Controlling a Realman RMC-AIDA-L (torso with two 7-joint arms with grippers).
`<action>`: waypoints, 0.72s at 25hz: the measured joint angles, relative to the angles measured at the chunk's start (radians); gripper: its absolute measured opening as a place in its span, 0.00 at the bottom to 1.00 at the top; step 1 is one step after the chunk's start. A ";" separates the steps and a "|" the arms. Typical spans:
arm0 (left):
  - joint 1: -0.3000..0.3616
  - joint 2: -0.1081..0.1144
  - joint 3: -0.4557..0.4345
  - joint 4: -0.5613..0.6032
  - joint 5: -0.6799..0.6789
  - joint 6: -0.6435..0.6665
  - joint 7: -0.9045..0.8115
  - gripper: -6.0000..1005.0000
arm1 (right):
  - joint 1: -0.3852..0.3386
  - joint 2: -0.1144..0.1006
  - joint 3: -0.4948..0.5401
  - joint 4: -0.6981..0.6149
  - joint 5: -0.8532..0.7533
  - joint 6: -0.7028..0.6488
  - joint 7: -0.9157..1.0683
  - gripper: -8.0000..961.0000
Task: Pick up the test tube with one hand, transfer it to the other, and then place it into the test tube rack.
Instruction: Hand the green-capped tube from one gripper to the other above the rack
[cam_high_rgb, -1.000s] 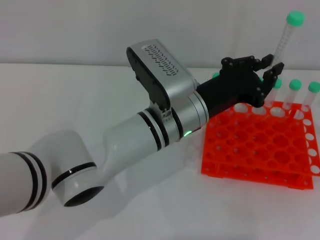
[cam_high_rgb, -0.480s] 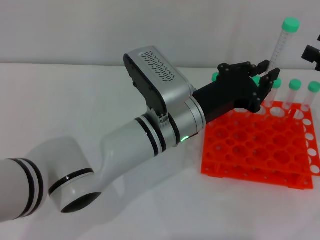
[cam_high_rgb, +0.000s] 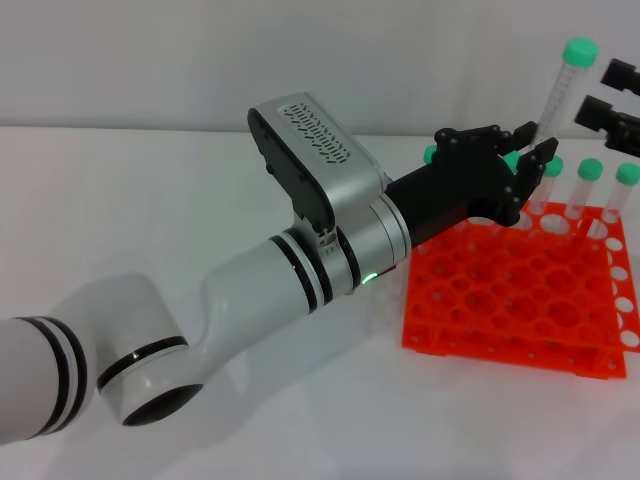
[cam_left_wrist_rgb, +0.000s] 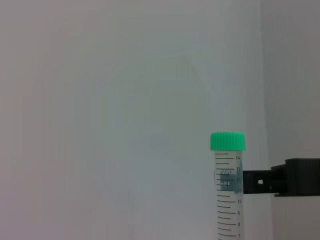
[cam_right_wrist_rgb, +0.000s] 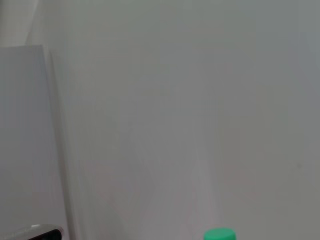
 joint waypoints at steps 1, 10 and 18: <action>0.000 0.000 0.000 0.000 0.000 0.000 0.000 0.19 | 0.005 0.004 -0.002 0.000 -0.001 -0.004 0.000 0.86; 0.000 0.000 0.005 0.000 0.000 0.000 -0.005 0.19 | 0.036 0.010 -0.007 0.000 -0.017 -0.027 0.000 0.84; 0.000 0.000 0.007 0.003 0.000 0.000 -0.006 0.18 | 0.042 0.013 -0.012 -0.007 -0.021 -0.034 -0.001 0.72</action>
